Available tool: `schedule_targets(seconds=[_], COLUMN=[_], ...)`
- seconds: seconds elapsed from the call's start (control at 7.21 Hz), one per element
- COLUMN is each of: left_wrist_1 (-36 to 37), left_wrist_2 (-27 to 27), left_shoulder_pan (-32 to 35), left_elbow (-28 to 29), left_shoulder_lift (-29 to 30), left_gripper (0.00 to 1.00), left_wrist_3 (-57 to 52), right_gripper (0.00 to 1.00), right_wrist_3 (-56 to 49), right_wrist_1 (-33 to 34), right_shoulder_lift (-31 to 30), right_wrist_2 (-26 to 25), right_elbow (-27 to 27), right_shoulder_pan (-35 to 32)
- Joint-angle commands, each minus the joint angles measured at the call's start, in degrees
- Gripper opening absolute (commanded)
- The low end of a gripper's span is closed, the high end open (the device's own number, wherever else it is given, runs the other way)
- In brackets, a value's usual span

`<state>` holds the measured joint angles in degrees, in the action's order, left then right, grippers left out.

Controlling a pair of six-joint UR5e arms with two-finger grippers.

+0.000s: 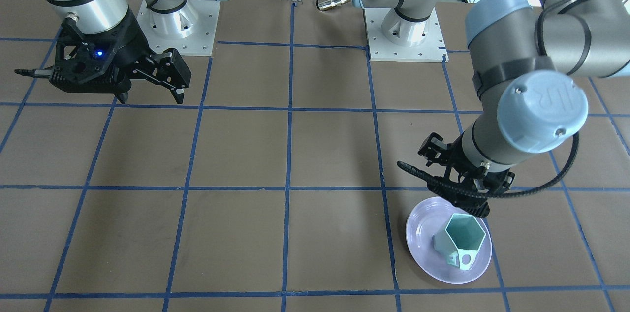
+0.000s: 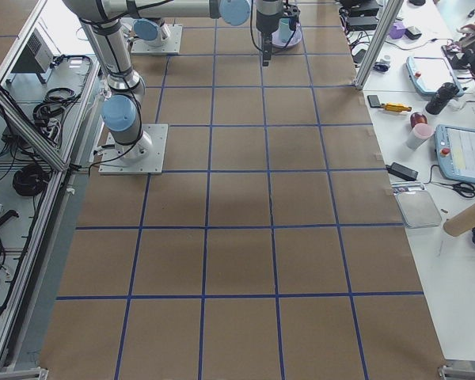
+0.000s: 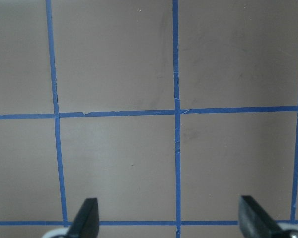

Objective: Flip cup and place on plate

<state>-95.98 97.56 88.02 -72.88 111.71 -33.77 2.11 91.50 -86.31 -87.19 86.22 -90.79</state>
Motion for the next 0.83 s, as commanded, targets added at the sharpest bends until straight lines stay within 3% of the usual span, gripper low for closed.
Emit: schedule_targets(seconds=[0.0,0.28,0.69], left_wrist_1=[-7.61,-7.91,-6.07], left_wrist_2=[-3.67,-6.57,-10.18], left_shoulder_pan=[0.22,0.31,0.31], left_elbow=[-0.68,-4.96,-15.94], left_shoulder_lift=[-8.40,-15.61,-24.14], left_gripper=[0.91,0.91,0.91], left_wrist_3=[7.61,16.76,25.40], right_gripper=[1.00,1.00,1.00], right_wrist_3=[0.00,0.00,0.00], right_wrist_1=[0.00,0.00,0.00], right_shoulder_lift=[0.00,0.00,0.00], right_wrist_2=[0.00,0.00,0.00], right_elbow=[0.00,0.00,0.00], right_shoulder_pan=[0.00,0.00,0.00])
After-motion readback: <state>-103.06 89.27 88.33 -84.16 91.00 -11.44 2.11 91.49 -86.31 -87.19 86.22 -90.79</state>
